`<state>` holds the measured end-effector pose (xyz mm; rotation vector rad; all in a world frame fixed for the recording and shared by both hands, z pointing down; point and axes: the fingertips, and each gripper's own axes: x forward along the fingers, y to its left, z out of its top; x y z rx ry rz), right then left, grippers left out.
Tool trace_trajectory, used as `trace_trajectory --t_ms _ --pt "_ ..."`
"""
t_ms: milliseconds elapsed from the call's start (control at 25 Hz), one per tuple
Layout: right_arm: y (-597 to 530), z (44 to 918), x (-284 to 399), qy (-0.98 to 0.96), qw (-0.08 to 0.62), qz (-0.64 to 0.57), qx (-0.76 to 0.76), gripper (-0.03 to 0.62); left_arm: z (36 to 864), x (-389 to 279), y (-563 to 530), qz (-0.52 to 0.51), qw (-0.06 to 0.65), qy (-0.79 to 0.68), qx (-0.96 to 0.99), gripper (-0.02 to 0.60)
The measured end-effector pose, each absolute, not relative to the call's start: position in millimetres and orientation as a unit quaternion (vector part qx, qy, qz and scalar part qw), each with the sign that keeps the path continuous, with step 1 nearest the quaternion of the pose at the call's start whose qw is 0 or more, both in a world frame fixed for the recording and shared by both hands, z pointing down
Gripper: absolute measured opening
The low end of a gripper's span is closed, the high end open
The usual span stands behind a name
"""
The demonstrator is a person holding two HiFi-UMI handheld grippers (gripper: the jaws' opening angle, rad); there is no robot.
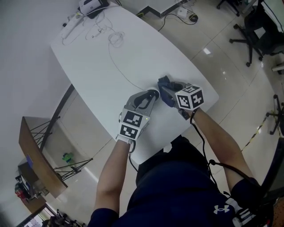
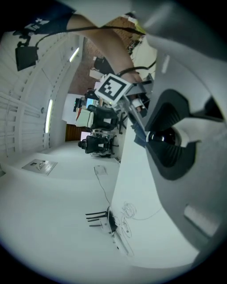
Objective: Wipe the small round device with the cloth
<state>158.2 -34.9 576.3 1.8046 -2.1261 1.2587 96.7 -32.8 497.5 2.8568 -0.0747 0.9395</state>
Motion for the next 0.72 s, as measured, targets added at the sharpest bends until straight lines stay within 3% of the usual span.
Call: trace_trajectory --t_ms 120,320,440,560,720 --pt "-34 564 164 -0.701 0.053 0.384 0.599 0.103 497 95 -34 0.302 0.06 -0.045 0.95 0.077" --pt "-62 462 145 -0.776 -0.024 0.324 0.54 0.103 489 88 -31 0.279 0.091 -0.064 0.954 0.077" --pt "-65 441 102 -0.841 0.047 0.283 0.458 0.101 476 79 -26 0.263 0.119 -0.069 0.955 0.077" --pt "-71 461 100 -0.848 0.119 0.266 0.443 0.1 481 69 -30 0.262 0.116 -0.088 0.954 0.077" --pt "-79 495 122 -0.829 0.131 0.299 0.453 0.1 481 75 -26 0.267 0.115 -0.083 0.953 0.077"
